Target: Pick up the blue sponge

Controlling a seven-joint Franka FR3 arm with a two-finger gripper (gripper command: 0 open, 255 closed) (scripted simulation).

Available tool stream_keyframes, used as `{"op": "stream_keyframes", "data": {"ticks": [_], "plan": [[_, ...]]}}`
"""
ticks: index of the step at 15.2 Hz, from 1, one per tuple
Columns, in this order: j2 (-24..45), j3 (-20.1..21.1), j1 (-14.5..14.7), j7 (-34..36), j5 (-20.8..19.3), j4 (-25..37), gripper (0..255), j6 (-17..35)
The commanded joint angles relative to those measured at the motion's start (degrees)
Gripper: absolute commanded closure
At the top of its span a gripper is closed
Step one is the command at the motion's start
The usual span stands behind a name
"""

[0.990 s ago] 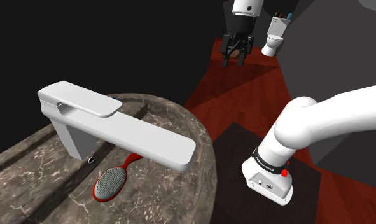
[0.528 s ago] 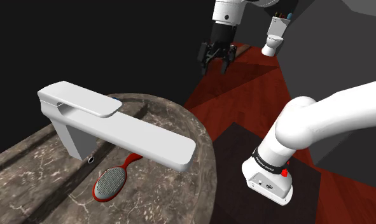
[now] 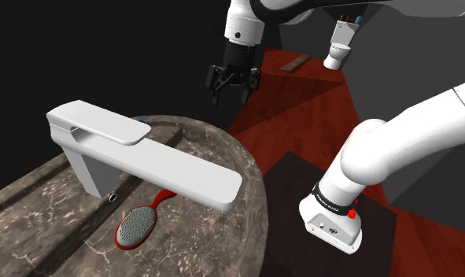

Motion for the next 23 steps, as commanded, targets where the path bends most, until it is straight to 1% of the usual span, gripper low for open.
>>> {"op": "stream_keyframes", "data": {"ticks": [1, 4, 7, 10, 13, 15, 17, 21, 23], "plan": [[3.34, 2.65, -0.16, 3.73, 0.06, 1.69, 0, 2.87], [8.72, 6.48, -0.65, 9.37, -0.96, 4.58, 0, 6.88], [14.73, 10.16, -1.32, 15.52, -3.36, 8.23, 0, 10.43], [21.40, 13.46, -1.86, 22.32, -7.36, 12.65, 0, 13.31], [28.71, 16.01, -1.78, 29.70, -12.95, 17.91, 0, 15.24], [33.87, 17.00, -1.05, 34.75, -17.31, 21.94, 0, 15.83], [39.11, 17.28, 0.39, 39.60, -21.80, 26.41, 0, 15.84], [49.47, 15.91, 5.03, 47.76, -29.89, 36.79, 0, 14.29], [49.86, 15.60, 5.32, 48.01, -30.16, 36.53, 0, 14.92]]}}
